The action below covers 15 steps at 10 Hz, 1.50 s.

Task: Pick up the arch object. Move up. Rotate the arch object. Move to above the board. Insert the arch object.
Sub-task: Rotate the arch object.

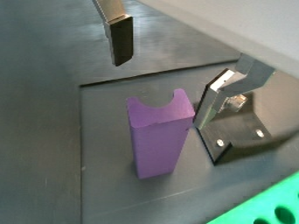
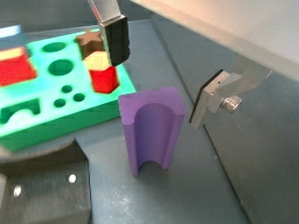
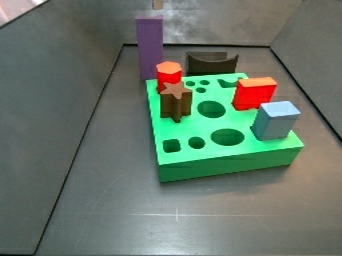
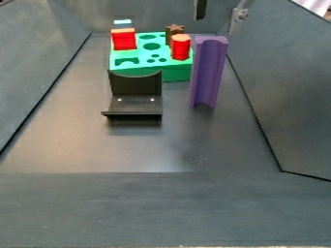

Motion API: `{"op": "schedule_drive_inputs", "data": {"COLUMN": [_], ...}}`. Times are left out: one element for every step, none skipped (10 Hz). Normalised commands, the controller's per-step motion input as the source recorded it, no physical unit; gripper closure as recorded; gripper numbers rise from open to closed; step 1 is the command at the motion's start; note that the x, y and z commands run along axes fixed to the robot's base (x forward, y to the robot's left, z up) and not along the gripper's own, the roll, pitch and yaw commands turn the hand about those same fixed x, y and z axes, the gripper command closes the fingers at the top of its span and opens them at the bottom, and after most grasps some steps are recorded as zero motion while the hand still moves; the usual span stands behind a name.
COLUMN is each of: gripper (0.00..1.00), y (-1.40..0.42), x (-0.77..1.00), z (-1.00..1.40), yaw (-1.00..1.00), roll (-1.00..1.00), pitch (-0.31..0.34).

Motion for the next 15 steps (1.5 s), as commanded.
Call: {"op": "schedule_drive_inputs", "data": {"gripper": [0.0, 0.0, 0.0, 0.0, 0.0, 0.0, 0.0, 0.0, 0.0, 0.0, 0.0, 0.0, 0.0, 0.0, 0.0], "y": [0.01, 0.01, 0.01, 0.01, 0.01, 0.01, 0.01, 0.01, 0.01, 0.01, 0.01, 0.01, 0.01, 0.01, 0.01], "x": [0.04, 0.04, 0.04, 0.04, 0.04, 0.04, 0.04, 0.04, 0.04, 0.04, 0.04, 0.04, 0.04, 0.04, 0.04], "z": [-0.03, -0.03, -0.03, -0.03, -0.03, -0.03, -0.03, -0.02, -0.02, -0.02, -0.02, -0.02, -0.02, -0.02, -0.02], "yaw": [1.0, 1.0, 1.0, 1.0, 1.0, 1.0, 1.0, 1.0, 1.0, 1.0, 1.0, 1.0, 0.6, 0.45, 0.25], "roll": [0.0, 0.0, 0.0, 0.0, 0.0, 0.0, 0.0, 0.0, 0.0, 0.0, 0.01, 0.01, 0.01, 0.01, 0.01], "pitch": [0.013, 0.014, 0.015, 0.017, 0.018, 0.02, 0.022, 0.025, 0.029, 0.034, 0.043, 0.05, 0.05, 0.05, 0.049]}}
